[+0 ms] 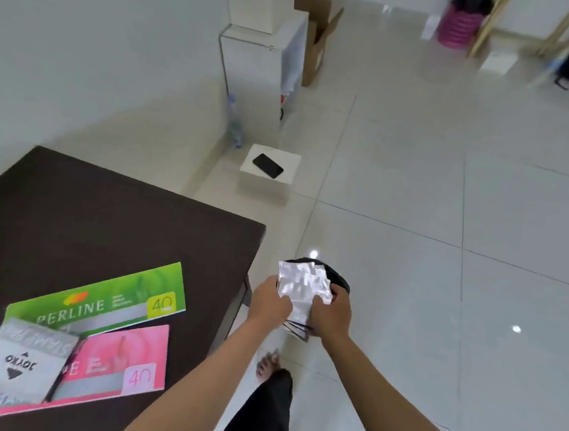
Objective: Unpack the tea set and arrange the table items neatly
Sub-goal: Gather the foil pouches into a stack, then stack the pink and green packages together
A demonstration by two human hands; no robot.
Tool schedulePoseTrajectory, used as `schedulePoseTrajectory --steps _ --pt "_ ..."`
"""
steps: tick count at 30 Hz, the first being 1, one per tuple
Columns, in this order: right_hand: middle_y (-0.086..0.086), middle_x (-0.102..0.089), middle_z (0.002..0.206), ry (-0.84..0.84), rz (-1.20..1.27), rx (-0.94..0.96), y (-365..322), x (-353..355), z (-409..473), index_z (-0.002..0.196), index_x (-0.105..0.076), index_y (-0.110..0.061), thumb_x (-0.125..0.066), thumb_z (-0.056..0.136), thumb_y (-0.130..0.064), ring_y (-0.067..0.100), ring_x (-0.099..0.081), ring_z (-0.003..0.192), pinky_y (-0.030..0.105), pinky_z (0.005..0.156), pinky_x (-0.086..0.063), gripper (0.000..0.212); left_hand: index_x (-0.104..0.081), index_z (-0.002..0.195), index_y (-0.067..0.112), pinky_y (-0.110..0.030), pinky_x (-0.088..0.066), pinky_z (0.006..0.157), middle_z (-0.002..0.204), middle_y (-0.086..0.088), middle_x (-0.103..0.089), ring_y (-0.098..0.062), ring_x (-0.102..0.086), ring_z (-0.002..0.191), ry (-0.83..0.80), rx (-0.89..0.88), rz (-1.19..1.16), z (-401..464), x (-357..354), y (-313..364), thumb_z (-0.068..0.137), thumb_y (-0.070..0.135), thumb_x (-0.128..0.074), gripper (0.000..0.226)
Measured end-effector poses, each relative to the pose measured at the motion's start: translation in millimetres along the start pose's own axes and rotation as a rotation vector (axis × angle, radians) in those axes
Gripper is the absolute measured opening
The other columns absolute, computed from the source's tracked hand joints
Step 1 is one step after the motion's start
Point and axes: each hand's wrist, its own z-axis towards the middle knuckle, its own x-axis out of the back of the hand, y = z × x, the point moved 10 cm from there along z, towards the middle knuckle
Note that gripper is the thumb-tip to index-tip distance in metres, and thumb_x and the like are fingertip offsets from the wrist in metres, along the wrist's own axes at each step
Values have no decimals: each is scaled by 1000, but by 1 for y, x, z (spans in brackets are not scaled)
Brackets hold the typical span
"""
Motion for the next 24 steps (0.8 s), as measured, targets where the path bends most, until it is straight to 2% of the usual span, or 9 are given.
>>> schedulePoseTrajectory --steps 3,6,8,10,12,13,16,19,24 --pt "8 -59 113 14 -65 -97 23 5 41 128 -49 -4 -55 88 -10 13 -57 81 26 67 -45 41 -41 67 13 -25 -34 51 67 1 -45 -17 -45 63 -109 49 106 42 -35 -3 78 3 -49 17" --pt "5 -59 102 28 -108 -200 46 4 73 120 -54 -4 -55 85 -7 22 -57 89 42 84 -53 36 -32 65 12 -25 -26 47 66 0 -38 -14 -36 56 -166 106 172 72 -61 -14 79 4 -50 24" --pt "7 -60 109 32 -109 -255 61 3 89 123 -54 -4 -55 84 -8 27 -58 100 46 88 -53 39 -36 70 9 -25 -29 52 70 -4 -41 -15 -37 59 -203 139 190 86 -75 -19 82 8 -49 18" --pt "8 -57 121 26 -97 -282 68 3 103 134 -46 -5 -54 87 -11 28 -56 109 40 90 -51 48 -51 91 3 -30 -43 66 90 -12 -54 -22 -53 77 -243 142 165 98 -90 -24 86 15 -48 13" --pt "8 -57 115 20 -93 -295 73 5 118 135 -44 -5 -53 87 -13 26 -57 103 33 81 -49 50 -47 127 3 -37 -46 93 126 -15 -52 -30 -53 113 -248 152 164 109 -97 -28 90 21 -47 41" --pt "8 -59 114 11 -97 -301 72 7 122 134 -44 -5 -52 86 -14 26 -58 101 33 77 -48 49 -42 135 5 -38 -43 101 136 -13 -46 -31 -48 121 -247 169 155 112 -98 -33 91 23 -46 48" --pt "12 -57 126 -30 -143 -291 65 11 124 134 -44 -8 -53 89 -21 28 -56 112 38 89 -50 49 -42 135 9 -40 -43 103 139 -14 -45 -28 -49 121 -183 190 108 101 -88 -28 86 29 -45 53" --pt "9 -51 135 -72 -183 -224 35 13 118 136 -44 -9 -52 92 -20 27 -50 122 36 100 -41 46 -35 141 5 -30 -32 106 145 -11 -37 -26 -38 133 -83 176 59 83 -65 -8 96 19 -44 49" --pt "0 -57 119 -179 -175 -16 -40 -4 87 125 -54 -12 -50 94 -17 18 -53 112 23 91 -40 31 -41 138 10 -31 -40 102 136 -7 -43 -26 -53 116 203 88 -54 47 -6 18 94 18 -46 44"
